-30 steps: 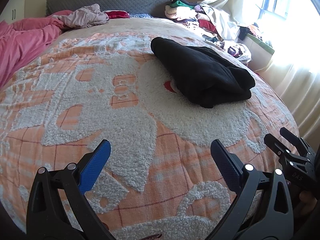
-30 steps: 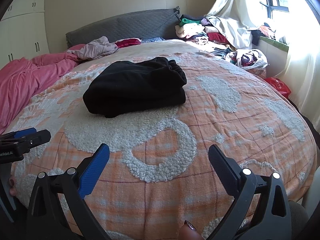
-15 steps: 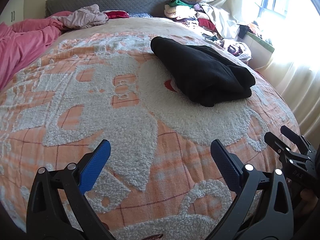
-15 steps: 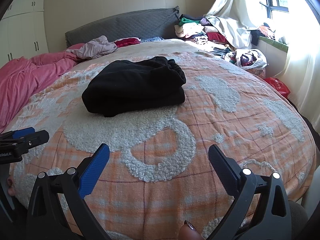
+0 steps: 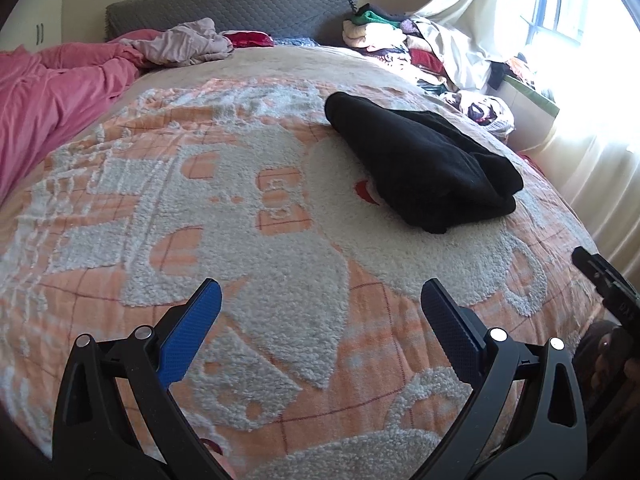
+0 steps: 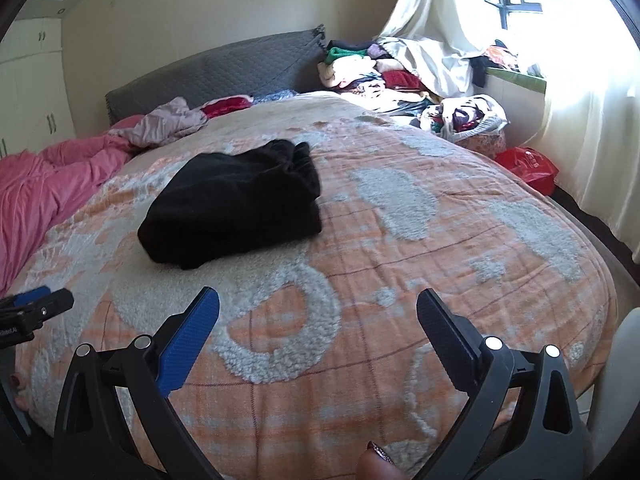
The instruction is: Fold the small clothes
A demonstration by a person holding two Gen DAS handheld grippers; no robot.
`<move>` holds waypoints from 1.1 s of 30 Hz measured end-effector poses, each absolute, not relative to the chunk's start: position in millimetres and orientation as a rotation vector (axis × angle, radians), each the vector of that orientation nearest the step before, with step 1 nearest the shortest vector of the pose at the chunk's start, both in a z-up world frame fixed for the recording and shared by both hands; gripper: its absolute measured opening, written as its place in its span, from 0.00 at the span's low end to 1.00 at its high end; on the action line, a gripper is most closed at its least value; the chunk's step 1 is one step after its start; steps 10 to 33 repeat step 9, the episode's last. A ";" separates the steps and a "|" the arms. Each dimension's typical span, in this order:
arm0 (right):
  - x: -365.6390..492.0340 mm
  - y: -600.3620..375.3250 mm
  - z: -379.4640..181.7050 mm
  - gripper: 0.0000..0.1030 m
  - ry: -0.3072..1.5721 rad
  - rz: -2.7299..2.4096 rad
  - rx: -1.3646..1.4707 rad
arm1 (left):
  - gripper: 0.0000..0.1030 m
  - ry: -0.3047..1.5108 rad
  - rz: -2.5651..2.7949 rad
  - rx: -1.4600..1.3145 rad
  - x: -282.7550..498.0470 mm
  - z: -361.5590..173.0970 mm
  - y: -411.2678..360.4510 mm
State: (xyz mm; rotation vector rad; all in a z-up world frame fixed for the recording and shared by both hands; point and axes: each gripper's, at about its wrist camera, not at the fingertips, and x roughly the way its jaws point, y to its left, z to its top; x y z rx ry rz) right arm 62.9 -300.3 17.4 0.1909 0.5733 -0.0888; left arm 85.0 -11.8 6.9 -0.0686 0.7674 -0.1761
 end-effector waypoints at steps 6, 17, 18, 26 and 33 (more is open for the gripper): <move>16.0 -411.3 57.7 0.96 0.490 -0.464 0.239 | 0.91 0.815 0.000 -0.142 104.4 11.7 81.7; -19.3 -497.0 48.9 0.96 0.508 -0.737 0.297 | 0.91 0.829 0.202 -0.114 117.1 13.2 161.3; -19.3 -497.0 48.9 0.96 0.508 -0.737 0.297 | 0.91 0.829 0.202 -0.114 117.1 13.2 161.3; -19.3 -497.0 48.9 0.96 0.508 -0.737 0.297 | 0.91 0.829 0.202 -0.114 117.1 13.2 161.3; -19.3 -497.0 48.9 0.96 0.508 -0.737 0.297 | 0.91 0.829 0.202 -0.114 117.1 13.2 161.3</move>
